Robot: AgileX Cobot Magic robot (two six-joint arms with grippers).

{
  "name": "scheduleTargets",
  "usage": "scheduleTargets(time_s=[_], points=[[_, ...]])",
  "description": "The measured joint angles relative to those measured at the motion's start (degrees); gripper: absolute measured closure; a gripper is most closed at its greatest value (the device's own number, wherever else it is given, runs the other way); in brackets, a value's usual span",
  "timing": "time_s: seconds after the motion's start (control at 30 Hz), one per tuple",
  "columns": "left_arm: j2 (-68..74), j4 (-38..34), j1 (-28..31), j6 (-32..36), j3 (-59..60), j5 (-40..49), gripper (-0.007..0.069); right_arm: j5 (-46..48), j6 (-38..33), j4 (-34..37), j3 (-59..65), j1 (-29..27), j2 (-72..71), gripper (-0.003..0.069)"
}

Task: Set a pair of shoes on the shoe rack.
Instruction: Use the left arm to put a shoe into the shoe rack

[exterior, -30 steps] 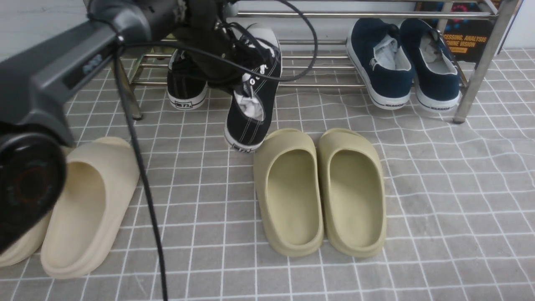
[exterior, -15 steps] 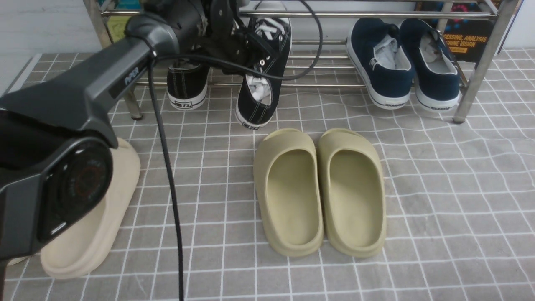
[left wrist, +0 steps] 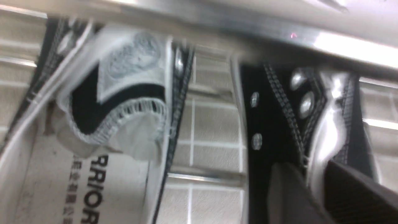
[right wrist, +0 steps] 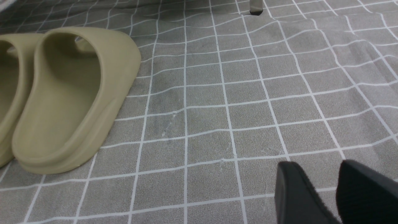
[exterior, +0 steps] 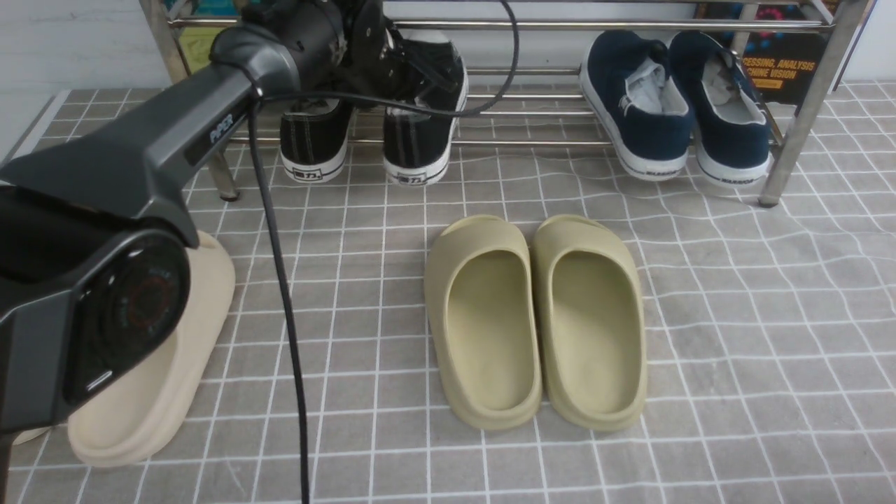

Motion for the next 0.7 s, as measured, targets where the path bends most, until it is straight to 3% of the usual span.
scheduleTargets(time_s=[0.1, 0.3, 0.43, 0.47, 0.53, 0.7], points=[[-0.36, 0.0, -0.06, -0.33, 0.0, 1.06, 0.0326, 0.0, 0.0, 0.0, 0.0, 0.0, 0.0, 0.0419], [-5.03, -1.21, -0.11, 4.31, 0.0, 9.78, 0.0341, 0.0, 0.0, 0.0, 0.0, 0.0, 0.0, 0.0419], [-10.81, -2.44, -0.11, 13.22, 0.0, 18.85, 0.0497, 0.0, 0.0, 0.0, 0.0, 0.0, 0.0, 0.0419], [-11.02, -2.44, -0.11, 13.69, 0.0, 18.85, 0.0497, 0.0, 0.0, 0.0, 0.0, 0.0, 0.0, 0.0419], [-13.65, -3.52, 0.11, 19.7, 0.0, 26.73, 0.0633, 0.0, 0.0, 0.05, 0.0, 0.0, 0.0, 0.0419], [-15.76, -8.35, 3.31, 25.71, 1.18, 33.56, 0.0638, 0.0, 0.0, 0.05, 0.0, 0.0, 0.0, 0.0419]])
